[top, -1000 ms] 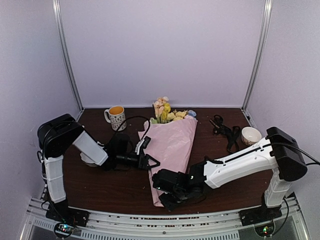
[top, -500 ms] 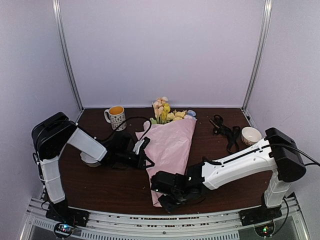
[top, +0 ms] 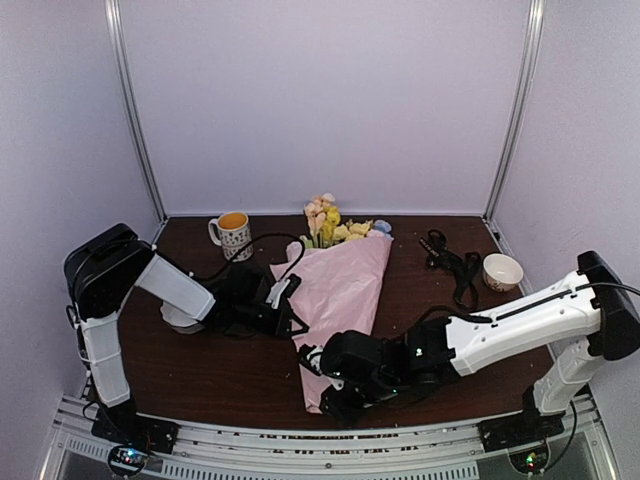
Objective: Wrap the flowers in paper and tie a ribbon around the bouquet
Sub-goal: Press the fold line on the folded bouquet.
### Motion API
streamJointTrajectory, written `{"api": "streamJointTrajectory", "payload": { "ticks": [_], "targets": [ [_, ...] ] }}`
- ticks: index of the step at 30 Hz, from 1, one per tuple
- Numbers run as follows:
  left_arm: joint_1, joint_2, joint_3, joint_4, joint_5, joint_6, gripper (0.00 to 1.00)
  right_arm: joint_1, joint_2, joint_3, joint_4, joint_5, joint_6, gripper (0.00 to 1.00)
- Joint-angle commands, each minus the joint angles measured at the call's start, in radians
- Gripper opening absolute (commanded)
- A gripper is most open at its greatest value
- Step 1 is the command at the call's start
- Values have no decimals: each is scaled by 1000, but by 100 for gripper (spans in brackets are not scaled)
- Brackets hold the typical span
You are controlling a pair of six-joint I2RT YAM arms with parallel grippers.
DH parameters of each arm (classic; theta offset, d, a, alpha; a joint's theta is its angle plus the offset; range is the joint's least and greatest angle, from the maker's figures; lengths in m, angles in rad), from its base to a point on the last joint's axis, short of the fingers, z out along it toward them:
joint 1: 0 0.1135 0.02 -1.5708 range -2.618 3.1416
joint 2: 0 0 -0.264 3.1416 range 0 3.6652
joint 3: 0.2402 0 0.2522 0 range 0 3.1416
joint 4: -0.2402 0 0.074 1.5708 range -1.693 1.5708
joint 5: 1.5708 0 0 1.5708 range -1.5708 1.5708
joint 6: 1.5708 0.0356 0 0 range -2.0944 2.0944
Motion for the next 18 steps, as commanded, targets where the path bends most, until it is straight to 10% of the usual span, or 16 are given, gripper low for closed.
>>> {"api": "streamJointTrajectory", "payload": {
  "ticks": [1,18],
  "targets": [
    [8,32,-6,-17,-25,22,0,-28,-1,9,41,23,9,17],
    [8,-42,130,-192,-7,190,0,-21,197,79,-83,44,26,13]
  ]
}}
